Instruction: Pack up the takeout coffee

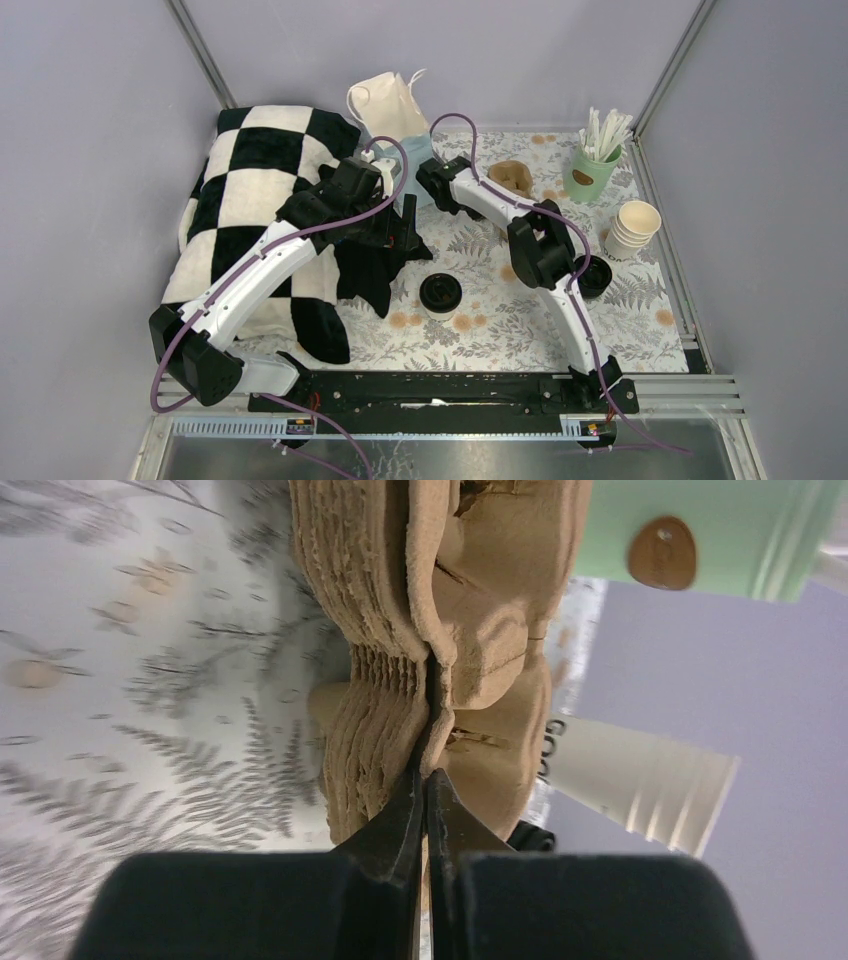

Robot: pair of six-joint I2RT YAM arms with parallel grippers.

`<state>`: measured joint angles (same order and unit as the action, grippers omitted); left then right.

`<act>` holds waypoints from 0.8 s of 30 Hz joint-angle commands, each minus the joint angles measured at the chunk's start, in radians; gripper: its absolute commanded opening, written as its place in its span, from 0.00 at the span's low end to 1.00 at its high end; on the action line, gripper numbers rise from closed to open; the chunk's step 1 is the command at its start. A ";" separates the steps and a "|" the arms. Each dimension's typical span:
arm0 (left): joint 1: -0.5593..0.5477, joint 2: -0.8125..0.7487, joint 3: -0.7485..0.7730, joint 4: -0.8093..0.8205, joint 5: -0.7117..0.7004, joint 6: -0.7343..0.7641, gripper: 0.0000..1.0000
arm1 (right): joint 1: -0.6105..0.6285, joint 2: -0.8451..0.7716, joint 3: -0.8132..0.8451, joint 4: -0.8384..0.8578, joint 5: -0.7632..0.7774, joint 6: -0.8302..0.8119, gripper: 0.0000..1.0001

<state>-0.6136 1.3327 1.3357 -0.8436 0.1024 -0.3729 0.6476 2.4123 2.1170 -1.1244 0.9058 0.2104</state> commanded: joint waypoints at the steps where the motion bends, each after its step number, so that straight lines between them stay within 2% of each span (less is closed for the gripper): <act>1: -0.003 -0.019 0.025 0.044 0.008 0.009 0.99 | -0.026 0.017 -0.094 -0.039 0.088 0.056 0.00; 5: -0.003 -0.027 0.021 0.044 0.005 0.012 0.99 | -0.068 -0.015 -0.144 0.041 0.072 0.040 0.00; 11: -0.003 -0.028 0.020 0.043 0.002 0.015 0.99 | -0.114 -0.071 -0.181 0.217 0.070 -0.101 0.00; 24: -0.003 -0.008 0.045 0.040 -0.001 0.016 0.99 | -0.130 -0.132 -0.086 0.236 0.199 -0.241 0.00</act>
<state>-0.6136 1.3319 1.3357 -0.8436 0.1017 -0.3691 0.5041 2.3699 1.9804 -0.9173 1.0386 0.0257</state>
